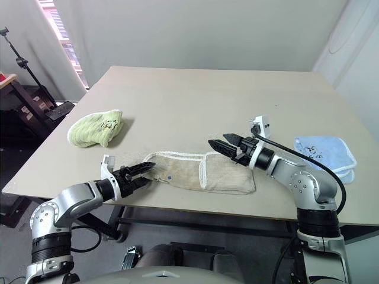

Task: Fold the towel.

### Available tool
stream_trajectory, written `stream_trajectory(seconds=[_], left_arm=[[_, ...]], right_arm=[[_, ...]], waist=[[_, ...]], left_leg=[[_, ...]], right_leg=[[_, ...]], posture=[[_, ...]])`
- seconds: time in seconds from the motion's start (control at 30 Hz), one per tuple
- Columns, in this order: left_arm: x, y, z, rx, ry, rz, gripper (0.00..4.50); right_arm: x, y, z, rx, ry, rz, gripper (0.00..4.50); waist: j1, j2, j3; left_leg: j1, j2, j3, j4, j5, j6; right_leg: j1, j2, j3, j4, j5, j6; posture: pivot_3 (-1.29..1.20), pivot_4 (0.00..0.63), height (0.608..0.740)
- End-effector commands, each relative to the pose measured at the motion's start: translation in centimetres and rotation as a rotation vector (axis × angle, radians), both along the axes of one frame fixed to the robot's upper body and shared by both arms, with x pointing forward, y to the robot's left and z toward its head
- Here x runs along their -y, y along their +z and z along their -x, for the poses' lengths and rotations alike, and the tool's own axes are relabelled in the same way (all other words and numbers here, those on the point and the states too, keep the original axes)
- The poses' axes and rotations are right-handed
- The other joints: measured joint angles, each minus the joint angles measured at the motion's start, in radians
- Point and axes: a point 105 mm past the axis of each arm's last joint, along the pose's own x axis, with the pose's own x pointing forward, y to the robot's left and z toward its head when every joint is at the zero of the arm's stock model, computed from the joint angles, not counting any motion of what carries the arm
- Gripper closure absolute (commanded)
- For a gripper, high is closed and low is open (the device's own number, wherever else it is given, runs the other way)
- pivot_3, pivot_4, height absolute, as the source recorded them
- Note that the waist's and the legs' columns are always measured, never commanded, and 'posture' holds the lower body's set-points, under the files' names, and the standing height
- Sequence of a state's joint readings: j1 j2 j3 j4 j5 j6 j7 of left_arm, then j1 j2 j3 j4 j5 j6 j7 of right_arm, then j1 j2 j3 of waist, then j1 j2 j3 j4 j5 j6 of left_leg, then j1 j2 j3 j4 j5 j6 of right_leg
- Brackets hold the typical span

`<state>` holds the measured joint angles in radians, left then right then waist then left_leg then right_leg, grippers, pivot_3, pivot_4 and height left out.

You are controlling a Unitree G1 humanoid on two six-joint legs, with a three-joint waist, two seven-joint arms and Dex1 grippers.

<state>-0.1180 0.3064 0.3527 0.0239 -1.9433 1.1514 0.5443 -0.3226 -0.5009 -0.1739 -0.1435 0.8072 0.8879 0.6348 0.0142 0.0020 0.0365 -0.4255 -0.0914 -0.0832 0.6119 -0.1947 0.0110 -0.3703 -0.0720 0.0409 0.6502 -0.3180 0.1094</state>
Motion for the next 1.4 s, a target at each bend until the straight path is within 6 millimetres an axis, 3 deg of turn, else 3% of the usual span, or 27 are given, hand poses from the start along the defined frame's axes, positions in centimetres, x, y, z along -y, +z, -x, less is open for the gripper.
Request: stream_trajectory(seconds=[0.03,0.2,0.4,0.57,0.77,0.9,1.17,1.4], left_arm=[[0.2,1.3,-0.3,0.055,0.010,0.020,2.71],[0.2,1.6,-0.5,0.069,0.023,0.027,4.47],[0.1,2.2,-0.4,0.110,-0.003,0.015,4.47],[0.1,4.7,-0.6,0.245,-0.107,-0.038,4.47],[1.6,8.0,-1.4,0.448,-0.302,-0.085,4.47],[2.9,8.3,-1.6,0.526,-0.455,-0.149,4.47],[7.4,10.9,-4.0,0.718,-0.682,-0.107,4.47],[13.3,10.0,-4.2,0.777,-0.893,-0.066,4.47]], right_arm=[[0.6,1.5,-0.4,0.065,-0.025,-0.001,0.00],[0.6,1.3,-0.2,0.066,-0.018,0.007,0.00],[0.8,0.9,0.5,0.052,0.013,0.025,0.00],[2.6,0.0,2.3,0.039,0.048,0.094,0.00],[4.9,-0.7,3.8,0.033,0.048,0.192,0.00],[5.5,-1.2,4.3,0.021,0.045,0.251,0.00],[6.9,-1.6,4.4,0.009,-0.032,0.276,0.00],[8.3,-1.2,5.5,0.010,-0.087,0.302,0.00]], waist=[[0.000,0.000,0.000],[0.000,0.000,0.000],[0.000,0.000,0.000],[0.002,0.001,0.001],[-0.002,0.002,0.001],[-0.003,0.002,0.001],[0.002,0.002,0.002],[0.001,0.001,0.003]], left_leg=[[0.000,0.000,0.000,0.000,0.000,0.000],[0.000,0.000,0.000,0.000,0.000,0.000],[0.000,0.000,0.000,-0.002,0.000,0.000],[-0.002,0.000,0.000,-0.002,0.000,0.000],[-0.002,-0.001,0.003,-0.002,0.000,0.000],[-0.002,-0.001,0.003,-0.004,0.000,0.000],[-0.004,-0.001,0.003,-0.007,0.000,0.000],[-0.006,-0.002,0.003,-0.009,-0.002,0.003]], right_leg=[[0.000,0.000,0.000,0.000,0.000,0.000],[0.000,0.000,0.000,-0.001,0.000,0.000],[0.000,0.000,0.000,-0.002,0.000,0.000],[-0.001,-0.001,0.000,-0.003,0.000,-0.001],[-0.001,-0.002,0.000,-0.004,0.000,-0.001],[-0.002,-0.003,0.000,-0.005,0.000,-0.001],[-0.003,-0.004,0.000,-0.009,-0.001,-0.001],[-0.003,-0.005,0.000,-0.015,0.000,0.000]], posture=[[0.00,0.000,0.740],[0.00,0.000,0.740],[0.00,0.000,0.740],[0.00,0.000,0.740],[0.00,0.000,0.740],[0.00,0.000,0.740],[0.00,0.000,0.740],[0.00,0.000,0.740]])
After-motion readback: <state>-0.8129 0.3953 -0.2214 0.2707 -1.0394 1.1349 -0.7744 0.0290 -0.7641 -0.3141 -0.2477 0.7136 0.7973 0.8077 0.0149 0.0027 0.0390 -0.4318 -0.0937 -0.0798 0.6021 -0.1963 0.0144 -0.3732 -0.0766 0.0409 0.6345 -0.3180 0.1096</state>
